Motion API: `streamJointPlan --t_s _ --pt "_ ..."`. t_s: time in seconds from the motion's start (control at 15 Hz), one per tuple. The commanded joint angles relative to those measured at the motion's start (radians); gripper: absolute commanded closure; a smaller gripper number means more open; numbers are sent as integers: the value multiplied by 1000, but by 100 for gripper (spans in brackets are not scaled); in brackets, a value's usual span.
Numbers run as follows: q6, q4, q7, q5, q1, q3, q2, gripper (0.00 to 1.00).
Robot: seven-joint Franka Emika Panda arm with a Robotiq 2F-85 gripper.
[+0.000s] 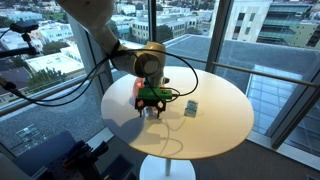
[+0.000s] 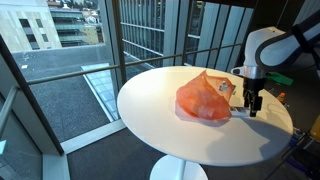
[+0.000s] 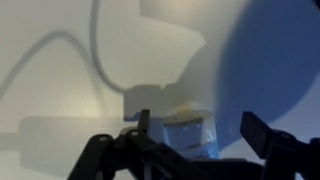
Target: Put the white container in the orange plastic bag
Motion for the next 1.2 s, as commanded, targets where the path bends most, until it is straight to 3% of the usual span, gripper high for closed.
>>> streamJointPlan --t_s 0.0,0.27,0.67,1.13 --pt "22 -4 -15 -10 -2 -1 0 35" --pt "22 -3 -13 -10 -2 -3 -3 61" --pt "-19 -8 -11 3 -3 0 -55 73" --pt "-61 5 -13 14 10 6 -111 73"
